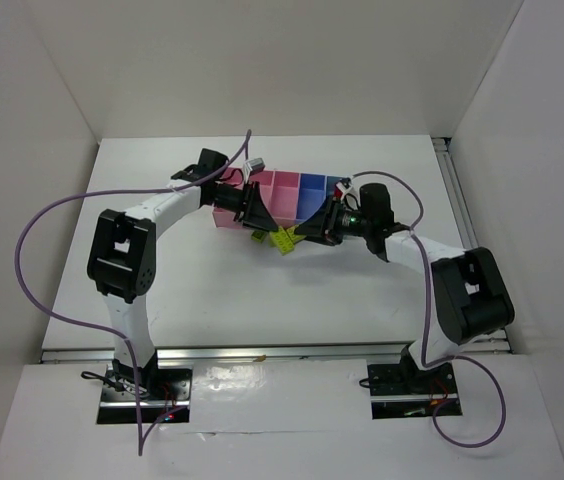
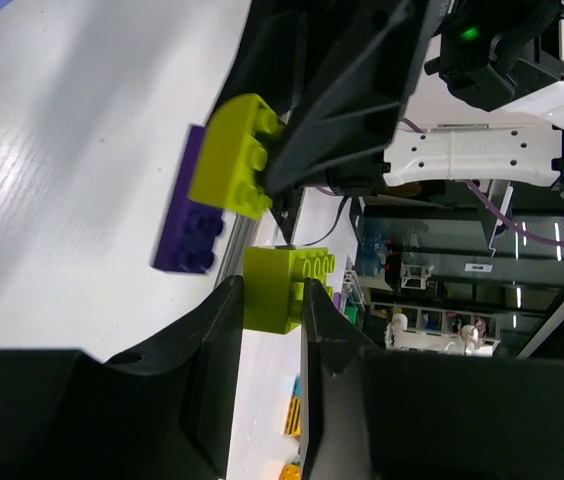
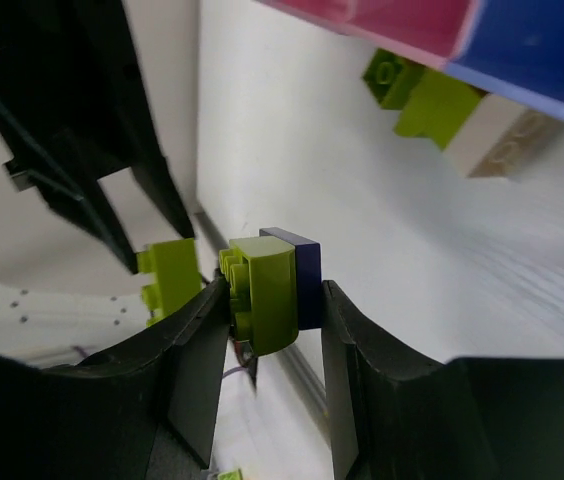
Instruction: Sort the legos into containers by color
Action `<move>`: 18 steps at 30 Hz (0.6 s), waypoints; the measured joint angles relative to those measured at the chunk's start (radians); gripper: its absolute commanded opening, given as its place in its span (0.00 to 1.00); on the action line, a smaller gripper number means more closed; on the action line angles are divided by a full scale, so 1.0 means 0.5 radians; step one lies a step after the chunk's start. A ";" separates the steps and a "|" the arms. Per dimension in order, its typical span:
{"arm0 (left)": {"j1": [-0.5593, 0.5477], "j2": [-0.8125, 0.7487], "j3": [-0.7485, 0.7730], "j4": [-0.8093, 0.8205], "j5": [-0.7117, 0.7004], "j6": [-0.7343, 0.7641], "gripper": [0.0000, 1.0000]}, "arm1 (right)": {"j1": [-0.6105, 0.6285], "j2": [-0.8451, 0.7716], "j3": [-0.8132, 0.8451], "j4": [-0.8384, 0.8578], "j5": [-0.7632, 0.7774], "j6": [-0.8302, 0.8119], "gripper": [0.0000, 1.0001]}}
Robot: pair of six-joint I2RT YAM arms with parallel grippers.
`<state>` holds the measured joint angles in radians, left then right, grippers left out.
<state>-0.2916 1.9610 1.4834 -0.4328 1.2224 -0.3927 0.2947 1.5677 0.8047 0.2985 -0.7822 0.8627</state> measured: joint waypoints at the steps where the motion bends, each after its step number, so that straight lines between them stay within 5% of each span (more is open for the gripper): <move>1: 0.000 0.000 0.000 0.003 0.005 -0.006 0.00 | 0.000 -0.005 0.013 -0.061 0.037 -0.032 0.14; 11: 0.076 -0.002 0.005 0.019 -0.046 -0.092 0.00 | -0.018 -0.171 0.043 -0.642 0.504 -0.256 0.14; 18: 0.468 -0.046 0.096 -0.082 -0.626 -0.309 0.00 | -0.095 -0.465 0.089 -0.977 0.777 -0.434 0.14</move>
<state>-0.0574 1.9381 1.5314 -0.4736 0.9096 -0.5472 0.2474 1.3354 0.8494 -0.1902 -0.3935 0.6456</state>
